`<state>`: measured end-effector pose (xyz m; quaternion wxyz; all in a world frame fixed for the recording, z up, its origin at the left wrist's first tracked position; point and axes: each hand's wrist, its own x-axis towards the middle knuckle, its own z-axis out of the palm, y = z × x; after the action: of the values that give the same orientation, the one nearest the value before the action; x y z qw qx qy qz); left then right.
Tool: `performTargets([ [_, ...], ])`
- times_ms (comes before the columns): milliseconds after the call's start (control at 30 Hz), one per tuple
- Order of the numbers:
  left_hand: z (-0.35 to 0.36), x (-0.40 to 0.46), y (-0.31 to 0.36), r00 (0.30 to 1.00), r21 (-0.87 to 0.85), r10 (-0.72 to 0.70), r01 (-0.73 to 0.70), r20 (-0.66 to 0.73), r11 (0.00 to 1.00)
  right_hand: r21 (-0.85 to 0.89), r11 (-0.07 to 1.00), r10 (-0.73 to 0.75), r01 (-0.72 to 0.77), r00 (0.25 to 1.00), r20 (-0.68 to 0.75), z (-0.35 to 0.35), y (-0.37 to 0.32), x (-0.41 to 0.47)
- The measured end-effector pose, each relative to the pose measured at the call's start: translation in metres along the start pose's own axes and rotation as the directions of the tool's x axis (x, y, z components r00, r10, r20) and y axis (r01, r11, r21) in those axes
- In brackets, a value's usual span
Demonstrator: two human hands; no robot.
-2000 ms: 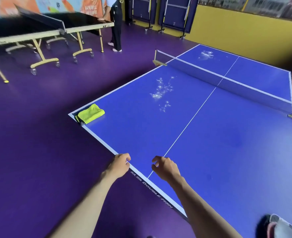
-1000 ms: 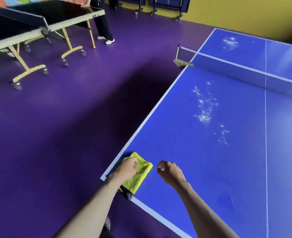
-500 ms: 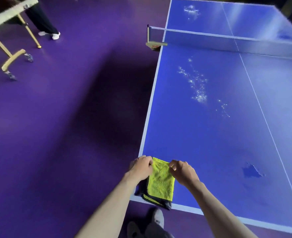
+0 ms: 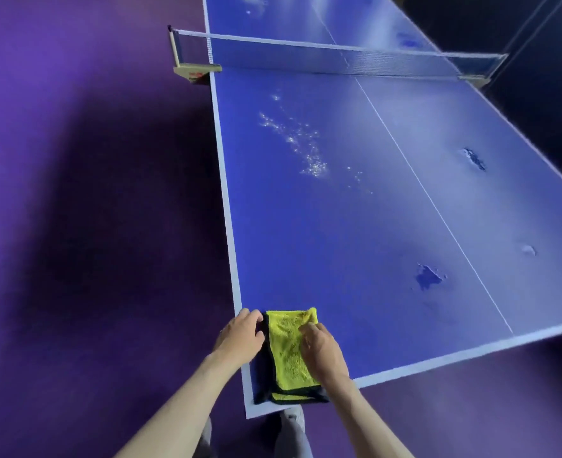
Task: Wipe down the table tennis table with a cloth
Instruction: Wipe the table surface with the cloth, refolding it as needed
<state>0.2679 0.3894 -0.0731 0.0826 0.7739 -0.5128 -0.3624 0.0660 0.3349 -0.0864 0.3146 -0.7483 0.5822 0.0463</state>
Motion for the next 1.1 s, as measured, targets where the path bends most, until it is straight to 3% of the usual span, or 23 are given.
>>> performTargets([
  [133,0.013,0.014,-0.005,0.988,0.036,0.122,-0.126,0.091,0.991,0.027,0.999,0.048,-0.047,0.997,-0.053,0.036,-0.011,-0.013],
  [267,0.014,0.033,-0.009,0.978,0.037,0.156,-0.163,0.136,0.986,-0.028,0.995,0.086,-0.091,0.985,-0.148,0.061,-0.025,-0.013],
  [333,0.016,0.043,-0.007,0.975,0.015,0.152,-0.156,0.163,0.988,-0.015,0.982,0.181,-0.189,0.956,-0.230,0.067,-0.024,-0.012],
  [433,0.019,0.052,-0.005,0.972,-0.005,0.151,-0.153,0.180,0.988,0.031,0.953,0.301,-0.303,0.923,-0.239,0.069,-0.016,-0.015],
  [700,0.031,0.053,0.009,0.994,-0.111,0.051,-0.040,0.092,0.993,0.113,0.955,0.291,-0.272,0.935,-0.202,0.059,0.002,-0.012],
  [1100,0.015,0.028,0.069,0.994,-0.217,0.081,-0.064,0.069,0.974,0.085,0.977,0.212,-0.196,0.938,-0.275,-0.025,0.031,-0.036],
])
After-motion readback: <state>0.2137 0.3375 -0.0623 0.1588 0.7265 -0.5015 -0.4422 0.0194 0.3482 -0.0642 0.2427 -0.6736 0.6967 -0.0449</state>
